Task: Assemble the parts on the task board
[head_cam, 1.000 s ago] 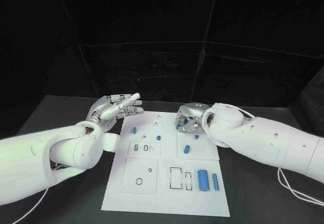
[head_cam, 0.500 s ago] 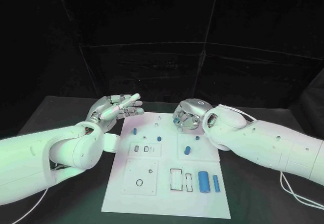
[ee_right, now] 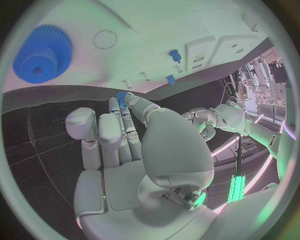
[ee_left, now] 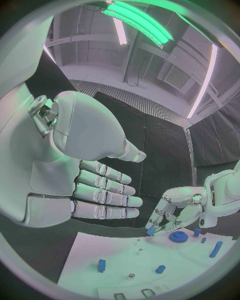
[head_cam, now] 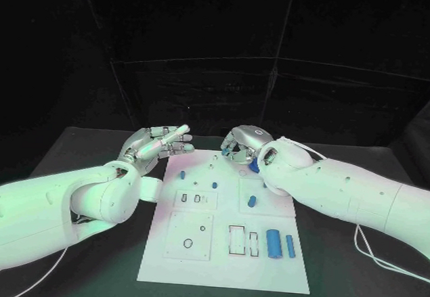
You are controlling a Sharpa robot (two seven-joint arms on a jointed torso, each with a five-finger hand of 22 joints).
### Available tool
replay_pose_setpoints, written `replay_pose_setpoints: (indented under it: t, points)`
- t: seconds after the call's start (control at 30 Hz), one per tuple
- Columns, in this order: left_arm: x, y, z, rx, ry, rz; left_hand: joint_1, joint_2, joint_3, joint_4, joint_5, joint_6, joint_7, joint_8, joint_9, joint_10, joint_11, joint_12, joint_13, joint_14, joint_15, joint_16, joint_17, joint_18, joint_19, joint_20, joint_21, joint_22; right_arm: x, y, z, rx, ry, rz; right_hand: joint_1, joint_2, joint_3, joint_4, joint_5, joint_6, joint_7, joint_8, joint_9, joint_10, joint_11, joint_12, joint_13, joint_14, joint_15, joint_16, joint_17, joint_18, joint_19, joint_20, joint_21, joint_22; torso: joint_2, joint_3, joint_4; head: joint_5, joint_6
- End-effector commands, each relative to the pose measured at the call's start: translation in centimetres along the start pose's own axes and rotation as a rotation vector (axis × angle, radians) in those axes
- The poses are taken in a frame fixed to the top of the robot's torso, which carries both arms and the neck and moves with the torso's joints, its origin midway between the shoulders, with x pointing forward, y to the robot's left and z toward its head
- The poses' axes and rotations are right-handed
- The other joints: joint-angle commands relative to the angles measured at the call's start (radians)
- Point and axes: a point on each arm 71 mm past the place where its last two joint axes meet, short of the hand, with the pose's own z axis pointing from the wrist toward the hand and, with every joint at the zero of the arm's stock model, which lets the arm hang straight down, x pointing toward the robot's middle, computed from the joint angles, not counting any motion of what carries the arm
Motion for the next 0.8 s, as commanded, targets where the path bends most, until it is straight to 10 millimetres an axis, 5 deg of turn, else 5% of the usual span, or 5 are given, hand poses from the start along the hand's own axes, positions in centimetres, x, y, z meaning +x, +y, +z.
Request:
replay_pose_setpoints:
  t: [0.03, 0.8]
  points:
    - [0.3, -0.1, 0.1, 0.003, 0.018, -0.007, 0.005, -0.001, -0.007, -0.002, 0.001, -0.008, 0.019, -0.004, -0.001, -0.007, 0.000, -0.004, -0.002, -0.004, -0.001, -0.007, 0.002, 0.005, 0.000, 0.003, -0.004, -0.001, 0.4, 0.3, 0.5, 0.000, 0.047, 0.004, -0.009, -0.008, -0.001, 0.011, -0.015, 0.000, -0.001, -0.008, -0.001, -0.009, 0.003, -0.007, -0.002, 0.014, -0.001, 0.008, 0.002, -0.011, 0.001, 0.002, 0.006, 0.003, 0.001, 0.0008, 0.0005, 0.000, -0.001]
    - [0.6, 0.0, 0.3, 0.000, 0.024, -0.009, 0.005, -0.001, -0.008, -0.002, 0.001, -0.008, 0.019, -0.004, -0.001, -0.008, 0.000, -0.004, -0.002, -0.004, -0.001, -0.007, 0.002, 0.005, 0.001, 0.003, -0.004, -0.002, 1.4, 1.3, 2.2, 0.032, 0.106, -0.011, -0.015, -0.010, 0.003, 0.020, -0.027, -0.004, -0.001, -0.013, -0.002, -0.018, 0.004, -0.009, -0.004, 0.013, 0.001, 0.011, 0.002, -0.011, -0.002, 0.004, 0.009, 0.006, 0.003, 0.0021, -0.0032, 0.013, -0.004]
